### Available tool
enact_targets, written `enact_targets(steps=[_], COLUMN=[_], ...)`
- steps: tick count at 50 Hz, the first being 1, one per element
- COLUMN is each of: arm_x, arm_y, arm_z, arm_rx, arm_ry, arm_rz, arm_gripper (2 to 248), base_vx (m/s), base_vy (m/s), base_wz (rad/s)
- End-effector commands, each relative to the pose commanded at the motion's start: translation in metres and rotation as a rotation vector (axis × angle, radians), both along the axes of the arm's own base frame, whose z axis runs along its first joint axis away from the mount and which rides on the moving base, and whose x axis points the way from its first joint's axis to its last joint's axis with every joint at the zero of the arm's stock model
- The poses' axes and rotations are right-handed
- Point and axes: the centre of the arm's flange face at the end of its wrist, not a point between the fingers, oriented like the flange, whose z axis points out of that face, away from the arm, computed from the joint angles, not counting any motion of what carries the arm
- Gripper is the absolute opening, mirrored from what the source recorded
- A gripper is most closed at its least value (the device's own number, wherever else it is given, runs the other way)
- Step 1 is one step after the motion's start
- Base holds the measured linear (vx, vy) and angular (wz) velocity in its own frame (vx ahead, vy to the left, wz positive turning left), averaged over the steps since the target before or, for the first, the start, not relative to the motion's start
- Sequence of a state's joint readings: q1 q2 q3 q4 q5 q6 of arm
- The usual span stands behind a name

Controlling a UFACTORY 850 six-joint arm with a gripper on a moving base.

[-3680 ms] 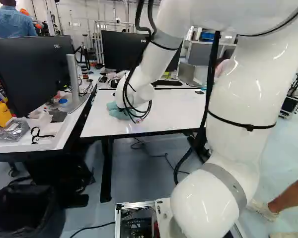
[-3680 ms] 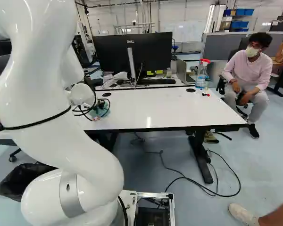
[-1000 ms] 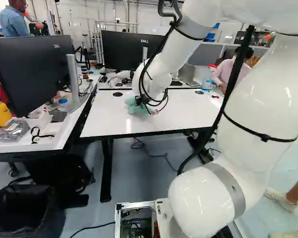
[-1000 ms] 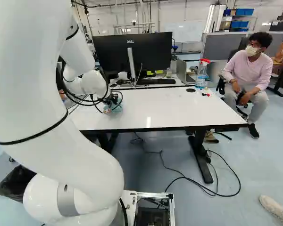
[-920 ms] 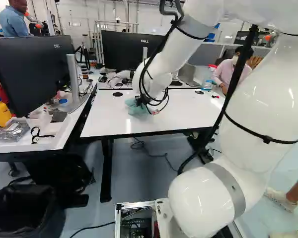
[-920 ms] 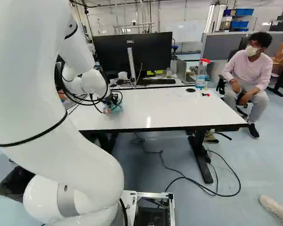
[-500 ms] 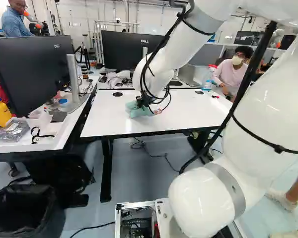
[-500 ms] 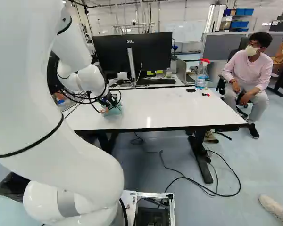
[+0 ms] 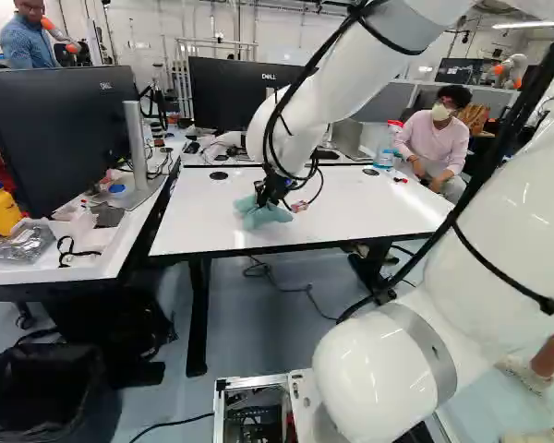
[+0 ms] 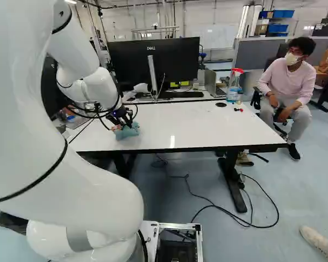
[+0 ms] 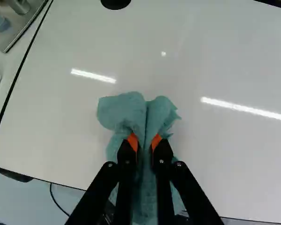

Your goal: Clean the table with the green towel

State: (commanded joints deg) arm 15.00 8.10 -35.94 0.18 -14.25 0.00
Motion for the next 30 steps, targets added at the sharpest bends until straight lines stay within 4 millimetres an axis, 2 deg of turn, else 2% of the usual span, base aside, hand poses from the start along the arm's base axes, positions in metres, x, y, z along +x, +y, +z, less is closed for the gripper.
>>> enact_targets(steps=[30], arm_x=[-0.0017], arm_y=[-0.0014], arm_z=[-0.0010], arm_rx=[-0.006], arm_ry=[0.021], arm_rz=[-0.002], arm_gripper=[51], base_vx=[0.000], base_vy=[0.000], base_wz=[0.000])
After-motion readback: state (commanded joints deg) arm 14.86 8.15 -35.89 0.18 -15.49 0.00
